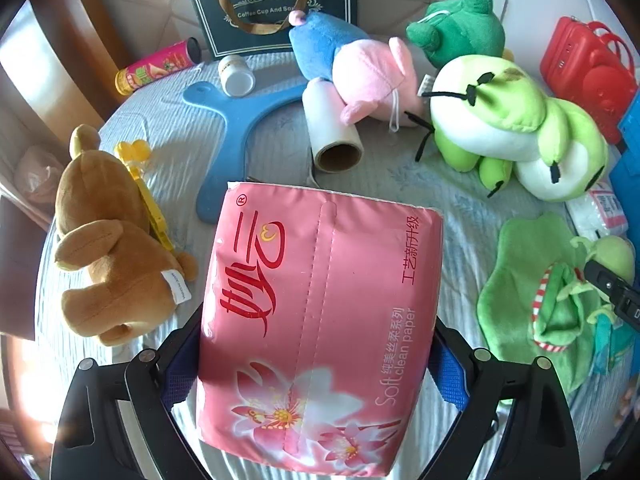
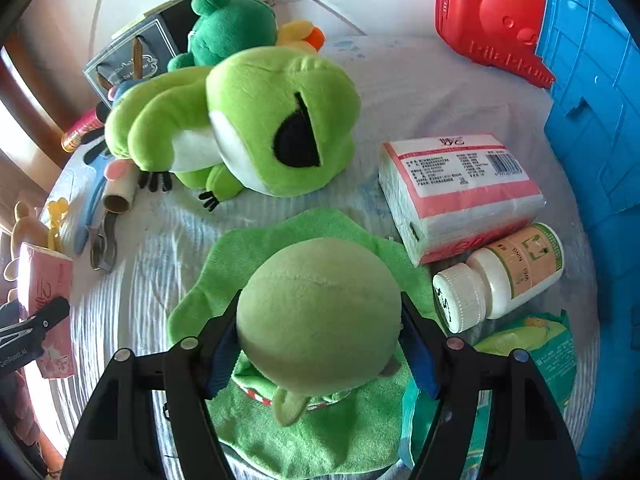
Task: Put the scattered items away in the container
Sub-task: 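Lift and carry tissue pack and frog plush over the blue crate with both tools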
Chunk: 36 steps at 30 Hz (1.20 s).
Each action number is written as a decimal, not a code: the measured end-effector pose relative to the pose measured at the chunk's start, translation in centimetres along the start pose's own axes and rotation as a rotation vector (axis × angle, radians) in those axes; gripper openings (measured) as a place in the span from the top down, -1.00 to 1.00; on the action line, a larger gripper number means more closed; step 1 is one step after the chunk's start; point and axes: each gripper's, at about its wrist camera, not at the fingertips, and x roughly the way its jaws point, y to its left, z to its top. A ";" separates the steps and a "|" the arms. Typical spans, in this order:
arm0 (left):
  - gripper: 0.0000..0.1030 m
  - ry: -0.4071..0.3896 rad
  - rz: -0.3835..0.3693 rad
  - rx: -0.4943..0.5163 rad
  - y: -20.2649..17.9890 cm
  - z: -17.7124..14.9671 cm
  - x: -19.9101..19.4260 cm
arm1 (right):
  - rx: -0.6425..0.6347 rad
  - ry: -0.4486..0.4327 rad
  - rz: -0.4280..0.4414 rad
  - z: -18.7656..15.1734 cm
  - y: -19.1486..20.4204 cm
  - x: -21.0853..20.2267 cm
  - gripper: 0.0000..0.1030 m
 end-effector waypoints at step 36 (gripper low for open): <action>-0.85 -0.505 -0.222 0.137 -17.6 -2.7 -26.0 | -0.108 -0.597 -0.023 -4.4 -5.4 -33.3 -0.36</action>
